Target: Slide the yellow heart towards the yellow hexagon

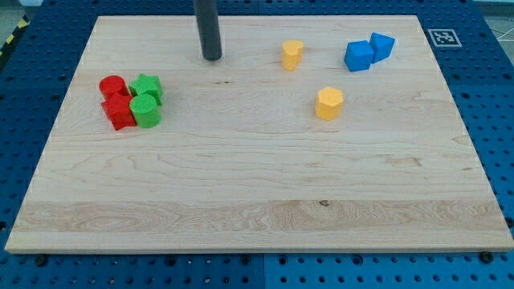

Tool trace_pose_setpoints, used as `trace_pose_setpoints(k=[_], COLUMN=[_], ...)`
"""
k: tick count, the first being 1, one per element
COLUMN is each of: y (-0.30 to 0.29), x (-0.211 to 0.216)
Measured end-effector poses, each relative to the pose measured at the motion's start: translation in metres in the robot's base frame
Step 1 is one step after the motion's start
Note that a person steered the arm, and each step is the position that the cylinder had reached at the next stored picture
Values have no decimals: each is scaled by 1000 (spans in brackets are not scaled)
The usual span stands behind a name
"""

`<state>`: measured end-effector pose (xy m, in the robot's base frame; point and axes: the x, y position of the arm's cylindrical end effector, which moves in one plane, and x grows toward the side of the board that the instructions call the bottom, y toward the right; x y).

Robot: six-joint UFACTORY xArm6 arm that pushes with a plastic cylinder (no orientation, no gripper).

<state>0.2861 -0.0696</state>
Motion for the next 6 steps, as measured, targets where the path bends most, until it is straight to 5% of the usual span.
trace_pose_setpoints(k=[3,5,6], y=[109,135,130], x=[1,127,104])
